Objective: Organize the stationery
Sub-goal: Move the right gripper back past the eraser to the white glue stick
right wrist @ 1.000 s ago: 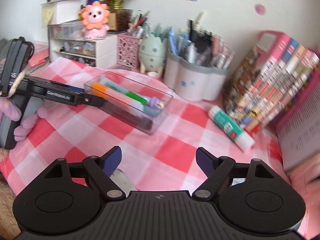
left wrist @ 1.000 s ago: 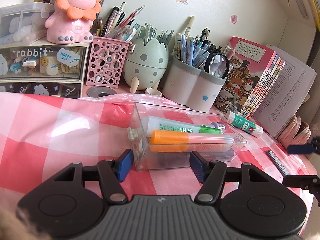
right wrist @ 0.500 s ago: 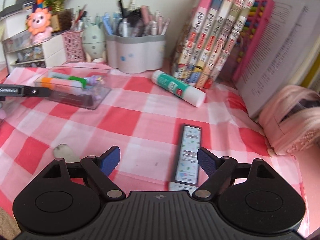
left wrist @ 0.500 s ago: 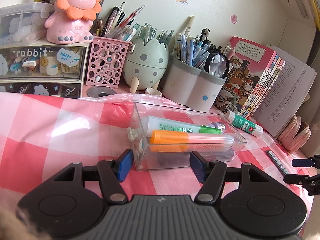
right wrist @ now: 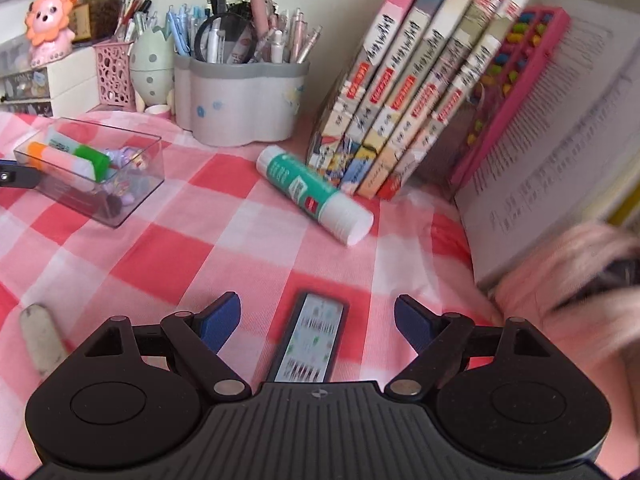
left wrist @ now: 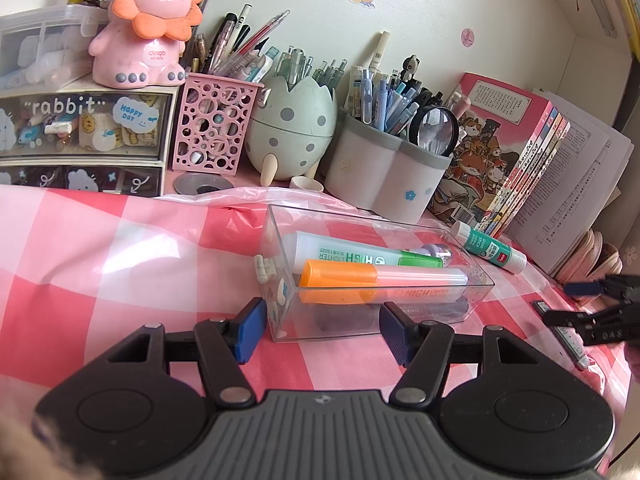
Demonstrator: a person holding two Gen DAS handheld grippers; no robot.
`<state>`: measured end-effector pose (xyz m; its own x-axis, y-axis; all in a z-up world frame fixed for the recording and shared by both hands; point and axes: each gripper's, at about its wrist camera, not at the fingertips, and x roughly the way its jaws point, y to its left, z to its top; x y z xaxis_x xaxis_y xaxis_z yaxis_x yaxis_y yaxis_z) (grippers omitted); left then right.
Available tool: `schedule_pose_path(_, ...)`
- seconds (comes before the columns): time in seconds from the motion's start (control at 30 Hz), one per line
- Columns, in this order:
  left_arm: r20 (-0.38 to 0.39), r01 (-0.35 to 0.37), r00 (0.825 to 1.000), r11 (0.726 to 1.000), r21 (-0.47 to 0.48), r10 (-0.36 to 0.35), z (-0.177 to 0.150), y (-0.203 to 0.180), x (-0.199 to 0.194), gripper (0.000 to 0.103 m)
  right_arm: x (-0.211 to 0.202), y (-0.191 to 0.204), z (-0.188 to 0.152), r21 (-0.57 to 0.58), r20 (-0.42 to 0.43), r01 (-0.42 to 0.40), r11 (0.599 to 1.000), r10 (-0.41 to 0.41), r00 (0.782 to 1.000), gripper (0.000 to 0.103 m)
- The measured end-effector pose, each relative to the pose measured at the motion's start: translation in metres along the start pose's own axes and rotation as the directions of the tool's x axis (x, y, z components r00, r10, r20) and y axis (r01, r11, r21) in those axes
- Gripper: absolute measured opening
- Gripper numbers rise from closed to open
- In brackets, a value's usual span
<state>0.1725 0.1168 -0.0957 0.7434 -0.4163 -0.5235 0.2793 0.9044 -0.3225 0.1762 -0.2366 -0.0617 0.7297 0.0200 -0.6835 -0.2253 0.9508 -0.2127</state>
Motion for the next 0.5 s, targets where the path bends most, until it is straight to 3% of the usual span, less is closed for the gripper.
schedule_pose_path(0.27,0.000,0.000,1.000,1.000,0.001,0.000,0.000,0.000,0.000,0.036,0.024,0.012,0.033,-0.175,0.019,-0.032,0.984,0.036,0.999,0.069)
schedule_pose_path(0.5,0.000,0.000,1.000,1.000,0.000,0.000,0.000,0.000,0.000,0.036,0.042,0.004,0.058,-0.183,0.004,-0.051,0.982,0.052,0.999,0.059)
